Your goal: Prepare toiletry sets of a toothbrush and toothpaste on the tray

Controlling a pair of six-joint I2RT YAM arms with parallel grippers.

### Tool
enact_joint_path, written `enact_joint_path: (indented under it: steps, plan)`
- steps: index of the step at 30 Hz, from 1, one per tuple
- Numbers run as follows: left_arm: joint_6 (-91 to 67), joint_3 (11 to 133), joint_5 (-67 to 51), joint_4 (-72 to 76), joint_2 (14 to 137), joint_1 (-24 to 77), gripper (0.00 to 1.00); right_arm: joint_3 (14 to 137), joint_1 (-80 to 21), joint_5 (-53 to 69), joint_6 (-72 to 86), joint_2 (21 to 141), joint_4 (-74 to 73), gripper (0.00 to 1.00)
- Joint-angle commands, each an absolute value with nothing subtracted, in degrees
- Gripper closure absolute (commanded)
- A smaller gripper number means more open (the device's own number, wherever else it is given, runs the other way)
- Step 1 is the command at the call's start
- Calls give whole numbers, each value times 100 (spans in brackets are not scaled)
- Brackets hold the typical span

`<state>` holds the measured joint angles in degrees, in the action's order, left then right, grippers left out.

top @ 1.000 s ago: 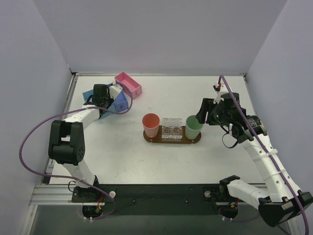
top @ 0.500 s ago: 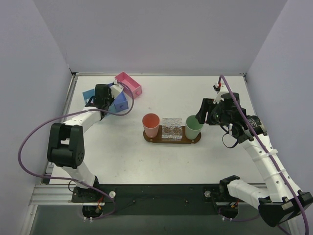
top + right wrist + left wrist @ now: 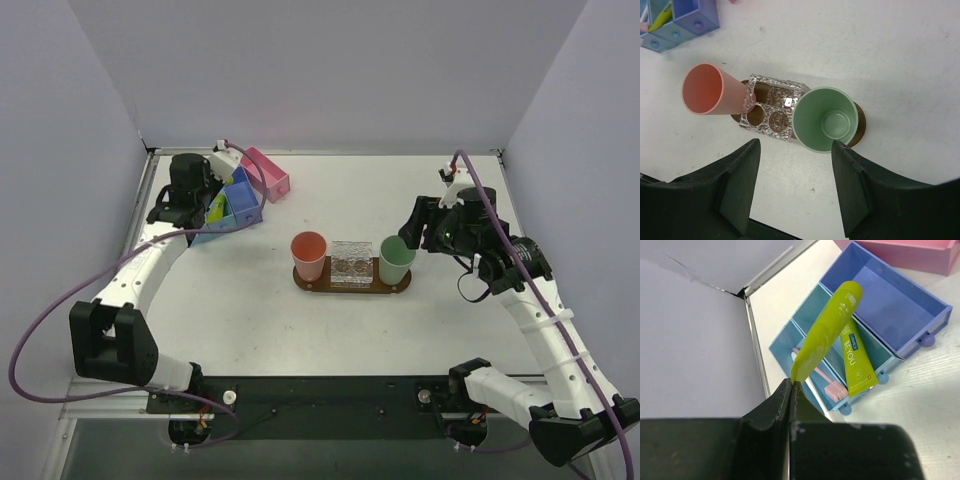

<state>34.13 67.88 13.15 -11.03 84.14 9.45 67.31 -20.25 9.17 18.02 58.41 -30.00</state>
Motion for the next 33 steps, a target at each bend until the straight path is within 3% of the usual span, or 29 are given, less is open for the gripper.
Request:
enact_joint_path:
  steps: [1, 13, 19, 33]
  plan:
    - [3156, 7251, 890, -1545, 7735, 993, 100, 7014, -2083, 1239, 1837, 5748, -2585, 46]
    - [2620, 7769, -1798, -2513, 7031, 1266, 100, 8014, -3216, 2389, 695, 6792, -2294, 44]
    - [2145, 7849, -3223, -2391, 6952, 1397, 100, 8806, -3410, 2663, 449, 7347, -2373, 49]
    - [1160, 7594, -4772, -1600, 6723, 2170, 100, 9993, -3585, 3367, -176, 7883, -3066, 43]
